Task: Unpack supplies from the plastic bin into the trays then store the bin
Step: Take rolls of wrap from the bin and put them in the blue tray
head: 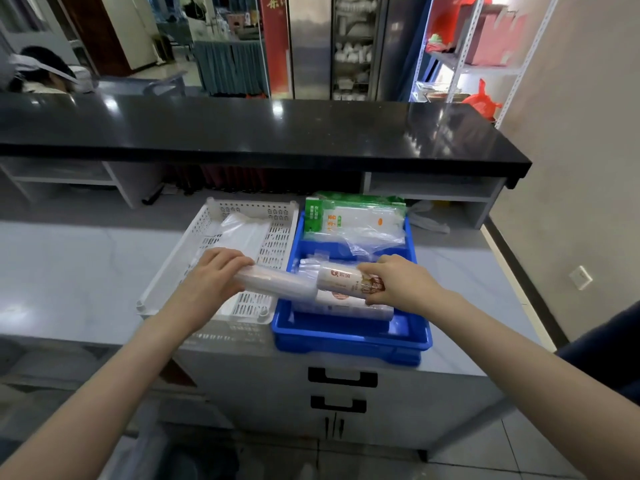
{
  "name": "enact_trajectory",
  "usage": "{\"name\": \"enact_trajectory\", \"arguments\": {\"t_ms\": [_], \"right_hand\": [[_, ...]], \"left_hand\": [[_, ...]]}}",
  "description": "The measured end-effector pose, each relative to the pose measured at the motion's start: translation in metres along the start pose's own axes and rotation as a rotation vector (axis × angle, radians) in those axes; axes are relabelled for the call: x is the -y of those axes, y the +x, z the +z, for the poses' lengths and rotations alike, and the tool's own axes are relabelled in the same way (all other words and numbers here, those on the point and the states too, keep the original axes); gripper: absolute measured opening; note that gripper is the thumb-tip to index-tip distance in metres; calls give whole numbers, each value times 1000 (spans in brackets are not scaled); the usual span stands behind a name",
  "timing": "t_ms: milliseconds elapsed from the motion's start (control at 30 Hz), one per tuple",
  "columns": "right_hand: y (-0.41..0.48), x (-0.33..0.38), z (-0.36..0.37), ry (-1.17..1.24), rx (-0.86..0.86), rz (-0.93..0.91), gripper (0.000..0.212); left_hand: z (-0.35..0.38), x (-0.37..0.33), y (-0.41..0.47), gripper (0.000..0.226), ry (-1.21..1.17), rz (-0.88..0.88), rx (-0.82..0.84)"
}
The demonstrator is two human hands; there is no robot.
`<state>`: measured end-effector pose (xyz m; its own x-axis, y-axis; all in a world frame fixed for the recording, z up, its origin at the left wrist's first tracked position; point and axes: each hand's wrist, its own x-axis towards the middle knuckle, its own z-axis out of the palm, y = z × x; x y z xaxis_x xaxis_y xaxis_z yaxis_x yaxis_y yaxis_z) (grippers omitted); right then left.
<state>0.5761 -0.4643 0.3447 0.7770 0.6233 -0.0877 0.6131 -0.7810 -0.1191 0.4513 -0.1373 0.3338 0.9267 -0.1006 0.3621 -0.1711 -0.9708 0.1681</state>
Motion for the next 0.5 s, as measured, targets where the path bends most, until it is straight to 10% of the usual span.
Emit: {"name": "enact_trajectory", "arguments": {"t_ms": [500], "right_hand": [[-3, 38, 37, 167, 95, -83, 54]], "left_hand": [[6, -20, 9, 36, -226, -196, -93]]}}
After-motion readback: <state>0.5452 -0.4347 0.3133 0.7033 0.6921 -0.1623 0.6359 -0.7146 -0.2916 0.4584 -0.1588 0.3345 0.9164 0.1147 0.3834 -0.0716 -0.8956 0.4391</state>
